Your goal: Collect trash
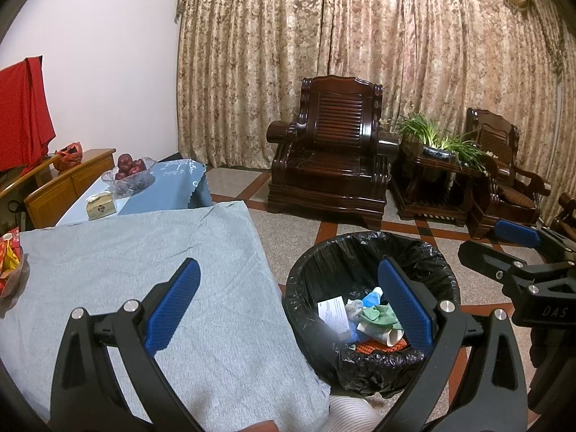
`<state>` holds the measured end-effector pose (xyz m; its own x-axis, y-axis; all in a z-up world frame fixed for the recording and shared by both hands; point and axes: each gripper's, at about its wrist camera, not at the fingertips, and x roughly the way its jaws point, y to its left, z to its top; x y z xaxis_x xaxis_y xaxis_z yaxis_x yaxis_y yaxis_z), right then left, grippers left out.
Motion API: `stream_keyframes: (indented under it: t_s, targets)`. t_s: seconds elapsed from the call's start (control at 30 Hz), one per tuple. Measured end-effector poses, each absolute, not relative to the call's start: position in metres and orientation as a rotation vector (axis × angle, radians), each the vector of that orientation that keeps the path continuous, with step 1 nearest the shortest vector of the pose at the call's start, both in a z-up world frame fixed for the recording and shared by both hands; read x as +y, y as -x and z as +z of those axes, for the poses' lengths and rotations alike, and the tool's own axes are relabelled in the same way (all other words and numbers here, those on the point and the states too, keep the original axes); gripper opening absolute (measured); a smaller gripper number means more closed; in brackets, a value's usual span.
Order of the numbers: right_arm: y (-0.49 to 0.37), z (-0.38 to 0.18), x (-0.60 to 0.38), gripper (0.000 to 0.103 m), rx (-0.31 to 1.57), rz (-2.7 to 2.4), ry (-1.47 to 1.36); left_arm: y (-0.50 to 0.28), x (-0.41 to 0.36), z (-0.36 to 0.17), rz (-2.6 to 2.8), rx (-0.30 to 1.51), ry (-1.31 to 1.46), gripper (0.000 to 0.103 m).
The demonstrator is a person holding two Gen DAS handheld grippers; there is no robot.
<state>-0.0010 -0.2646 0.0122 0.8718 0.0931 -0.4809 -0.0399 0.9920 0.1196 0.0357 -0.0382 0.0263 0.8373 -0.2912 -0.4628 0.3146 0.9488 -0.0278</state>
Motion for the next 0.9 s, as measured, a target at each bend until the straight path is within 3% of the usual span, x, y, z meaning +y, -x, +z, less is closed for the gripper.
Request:
stream_keyframes:
  t_s: [0.9]
  targets:
    - [0.0009,0.012,-0.2638,0.097,0.508,0.069,-0.107,-0.0356,-0.0387,0.0246,-0.321,0.484,-0.052,0.096]
